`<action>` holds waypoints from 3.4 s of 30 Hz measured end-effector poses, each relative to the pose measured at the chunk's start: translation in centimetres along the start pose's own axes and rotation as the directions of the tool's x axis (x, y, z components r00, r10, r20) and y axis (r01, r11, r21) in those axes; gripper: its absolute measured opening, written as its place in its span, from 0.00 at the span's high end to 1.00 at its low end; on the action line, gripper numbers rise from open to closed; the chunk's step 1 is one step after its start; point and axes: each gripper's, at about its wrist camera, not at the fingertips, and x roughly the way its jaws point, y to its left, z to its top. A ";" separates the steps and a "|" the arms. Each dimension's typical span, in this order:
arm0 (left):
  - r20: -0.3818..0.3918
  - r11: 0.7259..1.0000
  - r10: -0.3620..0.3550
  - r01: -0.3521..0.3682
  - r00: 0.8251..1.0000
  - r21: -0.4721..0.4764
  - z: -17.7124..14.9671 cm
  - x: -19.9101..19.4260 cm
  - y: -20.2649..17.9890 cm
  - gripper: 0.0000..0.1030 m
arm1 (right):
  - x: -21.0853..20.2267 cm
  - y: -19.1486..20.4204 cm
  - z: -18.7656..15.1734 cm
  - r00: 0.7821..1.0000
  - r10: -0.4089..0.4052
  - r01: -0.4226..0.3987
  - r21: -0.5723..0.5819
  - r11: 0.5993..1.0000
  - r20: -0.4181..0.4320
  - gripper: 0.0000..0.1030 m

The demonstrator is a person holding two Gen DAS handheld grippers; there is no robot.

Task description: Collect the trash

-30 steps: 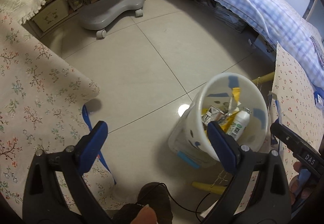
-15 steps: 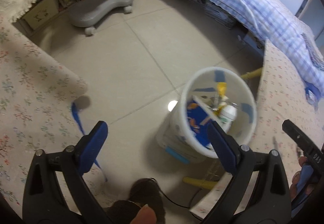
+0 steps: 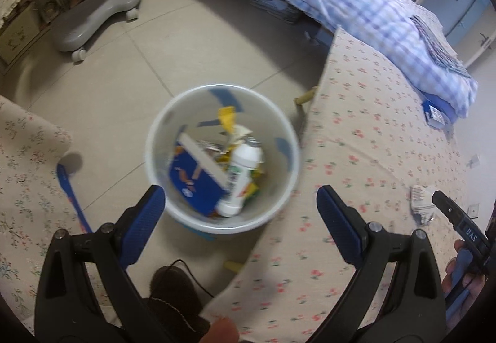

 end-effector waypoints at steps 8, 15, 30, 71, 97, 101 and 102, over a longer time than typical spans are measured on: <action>-0.016 0.998 -0.020 0.021 1.000 0.059 -0.5 0.7 -4.8 0.05 | -0.1 -7.5 0.5 1.000 -0.020 0.022 0.142 0.990 -0.018 0.07; -0.014 0.993 -0.008 0.010 1.000 0.117 -0.8 1.4 -7.3 0.05 | 2.7 -9.7 0.1 0.996 -0.005 0.020 0.184 0.983 -0.084 0.09; -0.013 0.981 -0.022 0.024 1.000 0.193 -1.6 1.6 -10.5 0.05 | 0.9 -9.8 -0.8 0.997 0.041 -0.033 0.139 0.990 -0.060 0.85; 0.078 0.509 -0.160 0.014 0.984 0.861 7.4 17.1 -48.5 0.18 | -3.4 -34.5 -1.1 0.993 -0.012 -0.061 0.590 0.805 0.119 0.87; 0.056 0.703 -0.142 0.061 0.988 0.709 -0.3 6.1 -38.0 0.98 | -8.8 -28.9 -3.1 0.986 -0.012 -0.075 0.511 0.856 0.165 0.87; 0.046 0.730 -0.172 0.096 0.984 0.677 -0.8 4.1 -35.1 0.98 | -9.3 -27.0 -3.3 0.986 -0.006 -0.075 0.469 0.880 0.169 0.87; 0.031 0.729 -0.185 0.117 0.982 0.674 -0.8 4.0 -34.6 0.98 | -9.4 -26.9 -3.4 0.986 -0.003 -0.077 0.467 0.881 0.169 0.87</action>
